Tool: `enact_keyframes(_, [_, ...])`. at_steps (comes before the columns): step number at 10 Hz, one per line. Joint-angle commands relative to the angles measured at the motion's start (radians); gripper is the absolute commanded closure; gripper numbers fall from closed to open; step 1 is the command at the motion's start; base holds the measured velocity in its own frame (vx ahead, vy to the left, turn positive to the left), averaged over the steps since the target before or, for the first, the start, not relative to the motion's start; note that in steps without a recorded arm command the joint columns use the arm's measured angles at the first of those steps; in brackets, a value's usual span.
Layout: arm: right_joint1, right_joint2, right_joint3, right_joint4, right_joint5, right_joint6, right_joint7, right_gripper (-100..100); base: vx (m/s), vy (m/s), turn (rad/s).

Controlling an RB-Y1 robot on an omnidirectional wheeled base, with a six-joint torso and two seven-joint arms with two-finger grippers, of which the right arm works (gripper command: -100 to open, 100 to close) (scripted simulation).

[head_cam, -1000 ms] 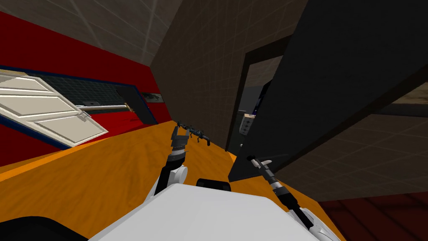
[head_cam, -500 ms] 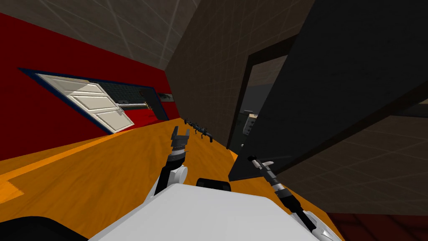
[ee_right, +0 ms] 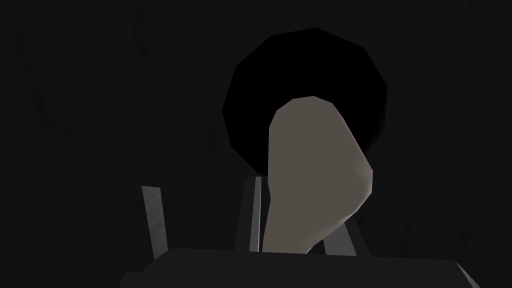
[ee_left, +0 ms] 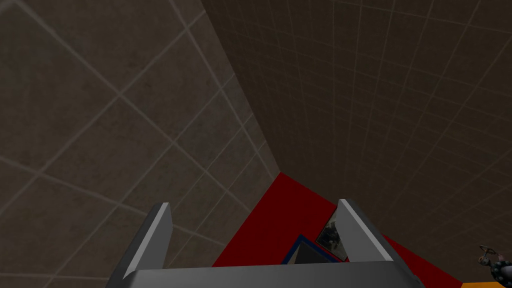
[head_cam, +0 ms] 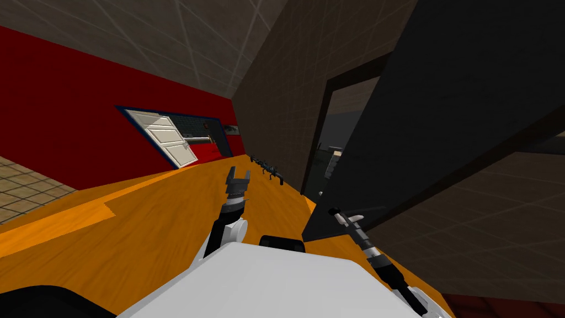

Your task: Pull the door open

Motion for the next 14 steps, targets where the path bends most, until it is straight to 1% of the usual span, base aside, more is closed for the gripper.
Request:
enact_keyframes(1, [-0.012, -0.004, -0.002, 0.029, 0.000, -0.022, 0.002, 100, -0.127, -0.039, 0.052])
enact_keyframes(2, [-0.010, -0.001, 0.001, 0.022, 0.001, -0.013, 0.001, 100, -0.038, -0.014, 0.002])
enact_keyframes(4, [-0.010, -0.002, 0.001, 0.033, 0.001, -0.023, 0.000, 100, -0.143, -0.086, 0.182])
enact_keyframes(12, [-0.011, -0.009, -0.002, 0.059, 0.002, -0.055, 0.000, 100, -0.205, -0.100, 0.179])
enact_keyframes(14, [-0.012, -0.010, -0.003, 0.064, 0.002, -0.061, 0.000, 100, -0.195, -0.065, 0.136])
